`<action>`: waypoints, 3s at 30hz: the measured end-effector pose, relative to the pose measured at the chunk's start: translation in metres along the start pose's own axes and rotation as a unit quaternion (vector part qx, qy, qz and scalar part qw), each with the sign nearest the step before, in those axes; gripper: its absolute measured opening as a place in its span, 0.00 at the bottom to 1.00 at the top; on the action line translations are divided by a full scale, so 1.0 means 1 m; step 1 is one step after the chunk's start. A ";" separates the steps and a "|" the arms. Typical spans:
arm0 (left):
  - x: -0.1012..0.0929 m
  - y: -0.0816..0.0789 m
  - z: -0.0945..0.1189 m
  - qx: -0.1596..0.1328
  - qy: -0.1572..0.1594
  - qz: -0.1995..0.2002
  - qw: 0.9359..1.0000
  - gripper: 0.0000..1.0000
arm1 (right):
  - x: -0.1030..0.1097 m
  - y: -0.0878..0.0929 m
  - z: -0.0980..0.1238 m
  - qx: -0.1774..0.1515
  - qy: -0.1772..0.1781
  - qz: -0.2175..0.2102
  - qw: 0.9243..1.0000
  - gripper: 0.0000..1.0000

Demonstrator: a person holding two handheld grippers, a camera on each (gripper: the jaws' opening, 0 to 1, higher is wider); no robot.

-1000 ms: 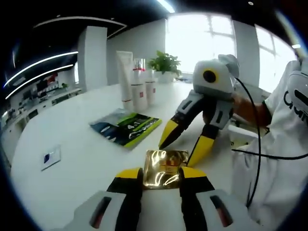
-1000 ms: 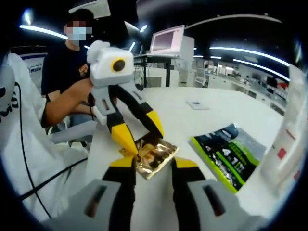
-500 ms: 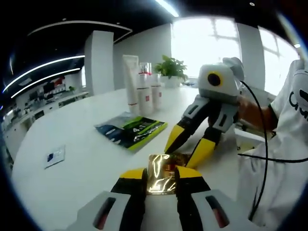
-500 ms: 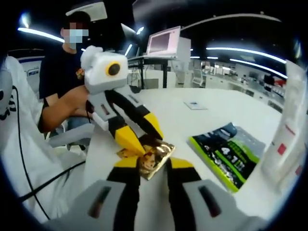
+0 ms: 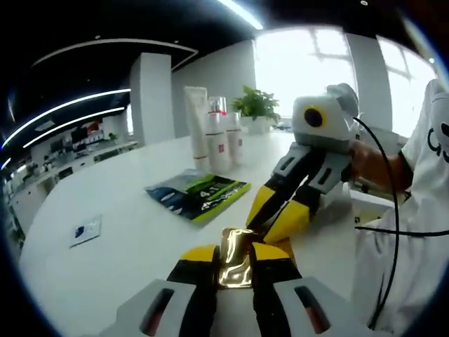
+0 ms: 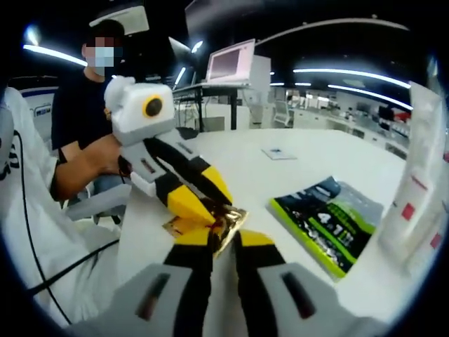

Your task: Arrange the skincare products in the storage area until every visible bottle or jar stands upright without overlapping.

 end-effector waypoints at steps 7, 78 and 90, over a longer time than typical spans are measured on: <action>-0.002 -0.001 -0.001 0.004 -0.001 0.002 1.000 0.15 | -0.003 0.000 0.002 0.003 0.016 0.014 1.000 0.01; 0.029 -0.008 0.043 -0.091 -0.036 0.113 0.989 0.00 | -0.007 -0.023 -0.004 -0.086 -0.023 -0.055 0.995 0.18; 0.028 -0.006 0.046 -0.095 -0.038 0.113 0.988 0.00 | -0.008 -0.020 -0.010 -0.094 -0.033 -0.100 0.990 0.12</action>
Point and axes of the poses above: the point that each gripper's makers call its tool centre point, and the gripper's own axes: z roughly backward along the fingers, x roughly to its left, y roughly out of its underside, the point moved 5 cm from there along z, roughly backward along the fingers, and after that the axes turned 9 degrees about -y, right-handed, at the moved point
